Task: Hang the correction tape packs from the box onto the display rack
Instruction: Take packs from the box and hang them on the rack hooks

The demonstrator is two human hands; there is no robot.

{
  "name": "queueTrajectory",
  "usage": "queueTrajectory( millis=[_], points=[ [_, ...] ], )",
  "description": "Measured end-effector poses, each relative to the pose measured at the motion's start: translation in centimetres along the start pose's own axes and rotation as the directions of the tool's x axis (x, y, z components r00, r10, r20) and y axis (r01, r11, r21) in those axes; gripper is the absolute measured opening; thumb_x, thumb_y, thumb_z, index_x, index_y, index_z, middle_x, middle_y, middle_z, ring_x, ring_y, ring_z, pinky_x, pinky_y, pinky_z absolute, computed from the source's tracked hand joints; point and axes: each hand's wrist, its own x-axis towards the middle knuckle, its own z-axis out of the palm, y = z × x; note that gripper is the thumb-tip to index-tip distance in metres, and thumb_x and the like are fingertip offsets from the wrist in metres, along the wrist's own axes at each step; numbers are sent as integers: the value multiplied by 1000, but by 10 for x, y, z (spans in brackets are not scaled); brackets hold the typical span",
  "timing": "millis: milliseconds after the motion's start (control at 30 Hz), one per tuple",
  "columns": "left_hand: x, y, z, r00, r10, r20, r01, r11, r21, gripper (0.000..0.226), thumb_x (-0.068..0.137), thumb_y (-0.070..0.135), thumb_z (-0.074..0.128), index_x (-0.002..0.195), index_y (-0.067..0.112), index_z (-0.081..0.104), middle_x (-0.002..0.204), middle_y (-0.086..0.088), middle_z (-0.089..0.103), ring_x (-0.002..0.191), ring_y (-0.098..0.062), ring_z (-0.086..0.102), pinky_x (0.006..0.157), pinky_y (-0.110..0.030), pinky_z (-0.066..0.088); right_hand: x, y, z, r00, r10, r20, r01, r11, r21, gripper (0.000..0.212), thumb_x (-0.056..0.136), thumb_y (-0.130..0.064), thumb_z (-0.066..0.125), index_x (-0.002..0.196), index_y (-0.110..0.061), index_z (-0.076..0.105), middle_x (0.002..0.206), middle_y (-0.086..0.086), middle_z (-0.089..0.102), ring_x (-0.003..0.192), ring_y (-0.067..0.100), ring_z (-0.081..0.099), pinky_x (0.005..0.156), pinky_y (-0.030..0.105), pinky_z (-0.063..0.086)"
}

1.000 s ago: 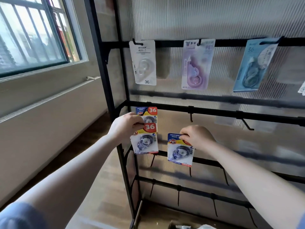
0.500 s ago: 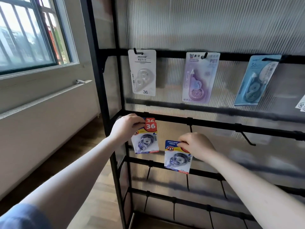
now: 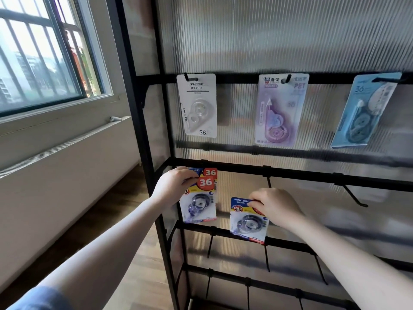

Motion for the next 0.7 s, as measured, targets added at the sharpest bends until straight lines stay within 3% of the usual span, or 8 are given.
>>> queueTrajectory(
  millis=[167,333,500,700],
  points=[
    [1,-10,3,998,47,48,-47,999,2,23,92,19,57,110,9,67,110,-6,65,97,-19,61,77,-24,46,3,-2,7,999,33,-30,-34,999,-13,29,98,-34,43,95,-15,65,92,-3,65,72,13,51,50,15,25],
    [-6,-19,6,989,142,47,-142,990,14,26,92,14,56,115,7,65,111,-9,65,98,-21,63,76,-21,47,5,-5,11,994,80,-73,-84,995,-48,29,98,-35,41,97,-16,63,93,-2,65,74,15,54,51,24,29],
    [-6,-25,7,982,189,28,-189,982,-13,24,90,16,54,107,6,68,100,-9,67,88,-21,65,70,-25,51,6,-8,17,987,117,-112,-127,987,-94,29,99,-35,40,98,-17,63,93,-1,65,83,20,60,60,28,33],
    [2,-22,9,983,182,-10,-182,977,-116,20,87,17,57,96,6,71,93,-6,68,82,-10,59,67,-8,41,8,-12,17,982,136,-132,-149,984,-93,29,99,-34,41,93,-14,61,89,1,65,79,21,59,59,28,31]
  ],
)
